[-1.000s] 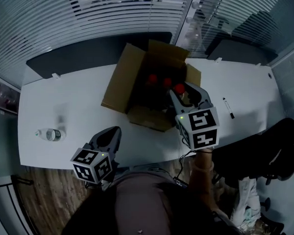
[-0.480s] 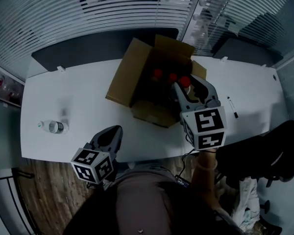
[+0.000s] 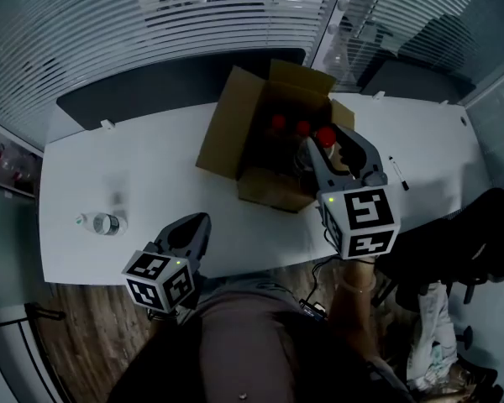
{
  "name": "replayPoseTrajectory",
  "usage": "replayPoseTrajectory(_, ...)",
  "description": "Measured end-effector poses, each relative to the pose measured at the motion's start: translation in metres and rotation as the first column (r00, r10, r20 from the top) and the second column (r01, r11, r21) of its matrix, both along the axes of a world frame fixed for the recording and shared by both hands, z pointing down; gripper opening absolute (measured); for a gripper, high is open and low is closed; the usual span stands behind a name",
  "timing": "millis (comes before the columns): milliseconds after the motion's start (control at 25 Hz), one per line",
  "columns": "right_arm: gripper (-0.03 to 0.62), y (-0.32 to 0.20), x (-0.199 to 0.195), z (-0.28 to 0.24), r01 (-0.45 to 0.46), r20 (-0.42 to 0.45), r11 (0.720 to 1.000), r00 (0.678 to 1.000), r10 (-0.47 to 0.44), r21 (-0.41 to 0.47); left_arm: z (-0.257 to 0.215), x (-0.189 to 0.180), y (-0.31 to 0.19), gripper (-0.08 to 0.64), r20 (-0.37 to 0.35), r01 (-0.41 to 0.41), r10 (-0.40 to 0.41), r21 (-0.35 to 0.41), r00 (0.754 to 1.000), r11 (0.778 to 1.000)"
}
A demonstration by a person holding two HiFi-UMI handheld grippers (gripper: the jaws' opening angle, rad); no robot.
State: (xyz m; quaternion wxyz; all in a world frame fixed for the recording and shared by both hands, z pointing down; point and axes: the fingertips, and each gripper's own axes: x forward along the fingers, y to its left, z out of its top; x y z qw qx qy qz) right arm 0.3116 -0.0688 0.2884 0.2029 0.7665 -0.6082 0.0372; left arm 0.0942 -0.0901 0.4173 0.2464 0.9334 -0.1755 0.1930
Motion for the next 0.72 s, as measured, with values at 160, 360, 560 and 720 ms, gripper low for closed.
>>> replayPoseTrajectory(160, 0.169, 0.005, -0.016, -0.012, -0.007, -0.01, 1.0, 1.0, 0.008, 0.026, -0.005, -0.011, -0.002, 0.009, -0.011, -0.024, 0.024, 0.008, 1.0, 1.0)
replayPoseTrajectory(360, 0.169, 0.012, -0.033, -0.022, -0.015, -0.019, 0.999, 1.0, 0.016, 0.044, -0.009, -0.023, 0.0, 0.009, -0.029, -0.05, 0.05, 0.015, 0.998, 0.999)
replayPoseTrajectory(560, 0.169, 0.016, -0.051, -0.035, -0.025, -0.042, 0.997, 0.999, 0.029, 0.078, -0.01, -0.037, 0.003, 0.009, -0.042, -0.061, 0.061, 0.016, 0.997, 0.998)
replayPoseTrajectory(720, 0.169, 0.02, -0.065, -0.048, -0.03, -0.066, 0.994, 0.997, 0.037, 0.106, -0.012, -0.05, 0.006, 0.009, -0.048, -0.07, 0.071, 0.018, 0.996, 0.997)
